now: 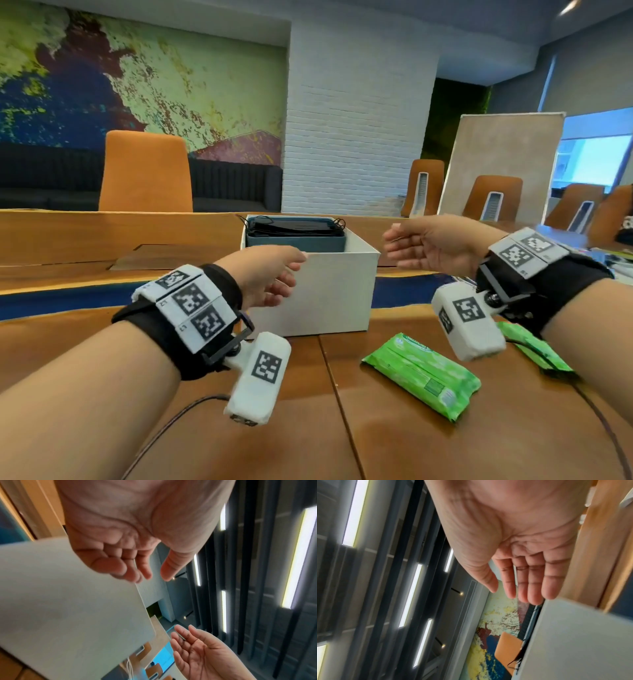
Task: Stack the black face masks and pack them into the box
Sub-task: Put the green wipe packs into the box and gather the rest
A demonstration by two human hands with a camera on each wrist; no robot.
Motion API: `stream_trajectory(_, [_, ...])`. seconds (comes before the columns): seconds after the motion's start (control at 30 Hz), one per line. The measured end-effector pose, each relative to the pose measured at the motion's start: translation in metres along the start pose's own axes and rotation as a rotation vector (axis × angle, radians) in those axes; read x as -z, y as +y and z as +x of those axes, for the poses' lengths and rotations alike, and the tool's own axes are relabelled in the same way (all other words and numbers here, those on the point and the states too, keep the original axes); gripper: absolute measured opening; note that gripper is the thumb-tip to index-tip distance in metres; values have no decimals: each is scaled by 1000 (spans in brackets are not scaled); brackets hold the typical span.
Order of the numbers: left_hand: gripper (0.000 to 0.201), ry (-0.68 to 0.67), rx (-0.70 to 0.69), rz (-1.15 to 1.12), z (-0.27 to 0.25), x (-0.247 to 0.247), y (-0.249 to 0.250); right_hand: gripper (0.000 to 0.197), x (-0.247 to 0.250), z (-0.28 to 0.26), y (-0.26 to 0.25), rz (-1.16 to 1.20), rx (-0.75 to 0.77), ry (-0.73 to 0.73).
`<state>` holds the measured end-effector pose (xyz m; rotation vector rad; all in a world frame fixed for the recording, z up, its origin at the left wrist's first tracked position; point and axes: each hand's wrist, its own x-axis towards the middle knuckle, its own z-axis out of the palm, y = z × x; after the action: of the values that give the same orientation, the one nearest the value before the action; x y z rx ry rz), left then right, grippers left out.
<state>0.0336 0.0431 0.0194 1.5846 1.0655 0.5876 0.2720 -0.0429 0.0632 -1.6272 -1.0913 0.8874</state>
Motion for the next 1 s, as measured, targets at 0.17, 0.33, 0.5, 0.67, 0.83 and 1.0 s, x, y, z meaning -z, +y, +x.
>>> stream_trajectory(0.17, [23, -197, 66, 154, 2, -64, 2, 19, 38, -37, 51, -121, -339, -35])
stream_trajectory(0.33, [22, -209, 125, 250, 13, -107, -4, 23, 58, -62, 94, -202, -507, -3])
stream_trajectory(0.5, [36, -215, 172, 302, 21, -134, -10, 33, 57, -75, 119, -181, -598, -3])
stream_trajectory(0.67, [47, -225, 216, 295, 25, -148, -15, 51, 45, -76, 129, -37, -583, -23])
stream_trajectory(0.83, [35, -197, 235, 297, 32, -154, -16, 54, 31, -71, 131, 56, -546, 11])
stream_trajectory(1.0, [44, -220, 243, 297, 33, -156, -15, 53, 22, -65, 133, 79, -541, 2])
